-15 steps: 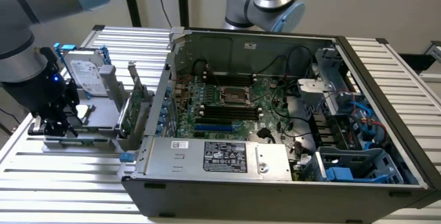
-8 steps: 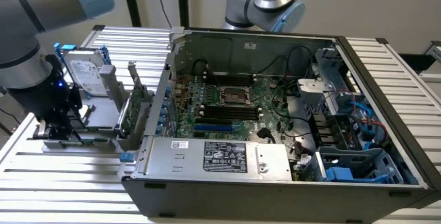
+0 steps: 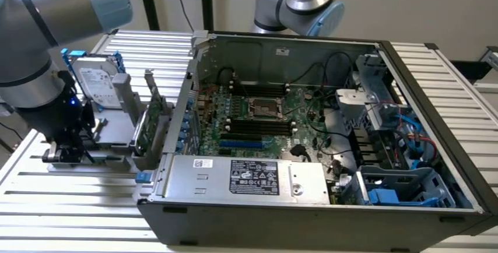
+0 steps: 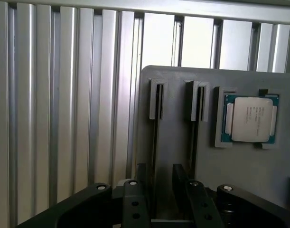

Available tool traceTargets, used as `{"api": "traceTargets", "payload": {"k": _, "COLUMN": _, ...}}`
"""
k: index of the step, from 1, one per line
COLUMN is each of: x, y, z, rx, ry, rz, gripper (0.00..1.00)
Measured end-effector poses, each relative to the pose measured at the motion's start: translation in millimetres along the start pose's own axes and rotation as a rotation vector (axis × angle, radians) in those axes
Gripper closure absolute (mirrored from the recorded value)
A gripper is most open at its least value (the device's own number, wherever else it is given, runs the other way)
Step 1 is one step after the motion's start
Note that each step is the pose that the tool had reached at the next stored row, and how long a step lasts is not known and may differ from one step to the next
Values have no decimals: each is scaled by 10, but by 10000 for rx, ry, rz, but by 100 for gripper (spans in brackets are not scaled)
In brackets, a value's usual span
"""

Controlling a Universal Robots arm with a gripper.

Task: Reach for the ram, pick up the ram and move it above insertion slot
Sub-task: 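Pick up the ram and move it above insertion slot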

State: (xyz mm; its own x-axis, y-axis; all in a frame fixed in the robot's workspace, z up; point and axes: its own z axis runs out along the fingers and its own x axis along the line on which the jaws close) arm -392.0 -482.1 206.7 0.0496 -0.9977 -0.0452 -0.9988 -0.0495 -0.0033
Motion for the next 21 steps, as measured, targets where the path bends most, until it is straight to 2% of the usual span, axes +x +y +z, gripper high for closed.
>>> {"api": "traceTargets", "payload": {"k": 5, "x": 0, "y": -18, "z": 51, "rx": -85, "ry": -4, "rz": 4, "gripper": 64}}
{"api": "traceTargets", "payload": {"k": 13, "x": -14, "y": -27, "z": 86, "rx": -88, "ry": 13, "rz": 4, "gripper": 64}}
{"api": "traceTargets", "payload": {"k": 16, "x": -24, "y": -29, "z": 100, "rx": -91, "ry": 54, "rz": 4, "gripper": 65}}
{"api": "traceTargets", "payload": {"k": 19, "x": -32, "y": -31, "z": 107, "rx": -96, "ry": 129, "rz": 4, "gripper": 84}}
{"api": "traceTargets", "payload": {"k": 21, "x": -34, "y": -32, "z": 107, "rx": -102, "ry": 176, "rz": 5, "gripper": 86}}
